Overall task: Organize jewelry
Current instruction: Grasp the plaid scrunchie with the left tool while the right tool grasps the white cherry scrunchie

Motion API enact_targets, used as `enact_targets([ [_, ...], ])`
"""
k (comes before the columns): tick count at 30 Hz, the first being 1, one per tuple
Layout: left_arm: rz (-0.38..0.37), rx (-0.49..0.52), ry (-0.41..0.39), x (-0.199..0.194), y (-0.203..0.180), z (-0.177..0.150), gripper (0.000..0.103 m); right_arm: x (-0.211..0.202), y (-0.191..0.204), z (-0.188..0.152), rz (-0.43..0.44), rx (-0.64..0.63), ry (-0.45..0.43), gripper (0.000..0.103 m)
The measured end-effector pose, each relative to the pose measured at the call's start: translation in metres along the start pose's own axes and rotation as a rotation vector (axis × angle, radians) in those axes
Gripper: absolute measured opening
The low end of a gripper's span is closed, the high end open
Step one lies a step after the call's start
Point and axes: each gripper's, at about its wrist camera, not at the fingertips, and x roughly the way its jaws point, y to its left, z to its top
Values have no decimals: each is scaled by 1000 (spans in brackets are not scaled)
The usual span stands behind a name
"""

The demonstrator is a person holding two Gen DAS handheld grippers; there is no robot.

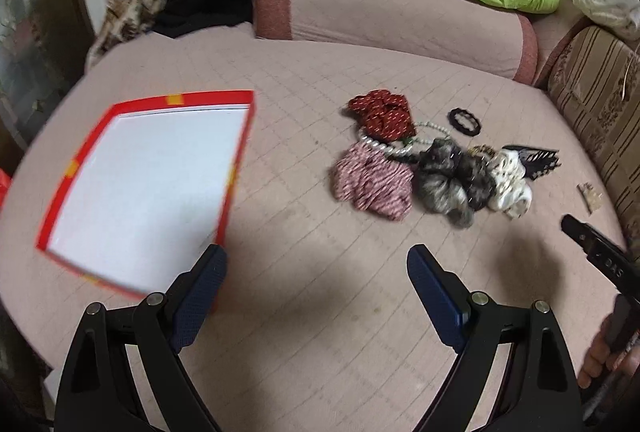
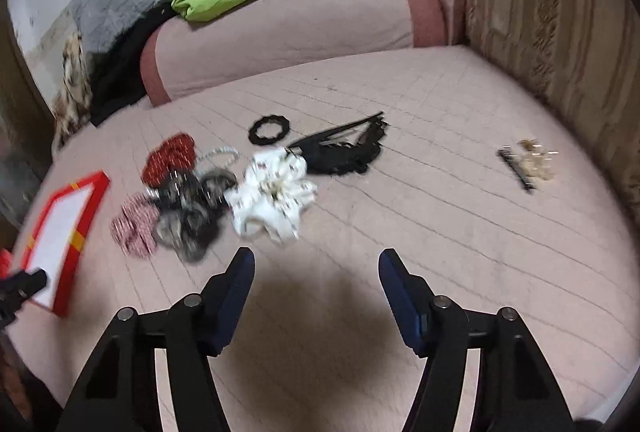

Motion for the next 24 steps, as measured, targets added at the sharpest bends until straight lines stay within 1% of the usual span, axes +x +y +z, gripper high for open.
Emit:
enact_targets([
  [1, -18, -7, 6, 5, 0, 4, 91, 8, -3, 7, 48, 23, 16, 69],
  [3, -48, -18, 20, 22, 1, 18, 91, 20, -8, 17, 113, 65, 41, 69],
  [4, -51, -14, 27, 30, -1, 22, 91, 28, -9, 22, 132, 87, 51, 69],
  [6, -61, 3, 39, 48, -4, 32, 91, 41, -10, 28, 138, 103, 64, 69],
  [7, -70, 8, 46, 56, -5, 35, 89, 48, -10, 32, 138, 110, 72, 69],
  [10, -107, 17, 91, 84, -10, 46, 79, 66, -9, 36, 146, 129, 111, 69],
  [12, -115, 26, 119, 102, -15, 50, 71, 77, -8, 37, 153, 138, 139, 69],
  [13, -121, 30, 129, 109, -16, 52, 65, 82, -8, 37, 162, 147, 149, 69],
  [15, -138, 33, 150, 123, -21, 55, 62, 89, -6, 37, 169, 156, 158, 69],
  [17, -148, 31, 181, 135, -25, 55, 52, 96, -4, 37, 166, 157, 168, 69],
  [18, -148, 34, 187, 137, -27, 54, 52, 98, -2, 36, 167, 157, 169, 63],
  [19, -134, 44, 177, 137, -29, 52, 45, 100, 0, 36, 172, 158, 172, 57],
  [20, -119, 64, 164, 136, -32, 50, 20, 102, 1, 36, 181, 159, 180, 38],
  [21, -126, 80, 171, 134, -35, 48, 11, 104, 2, 35, 193, 164, 189, 21],
  [22, -131, 79, 177, 133, -36, 48, 11, 104, 2, 35, 203, 171, 194, 17],
  [24, -123, 86, 152, 120, -35, 46, 11, 99, 3, 35, 210, 170, 188, 13],
])
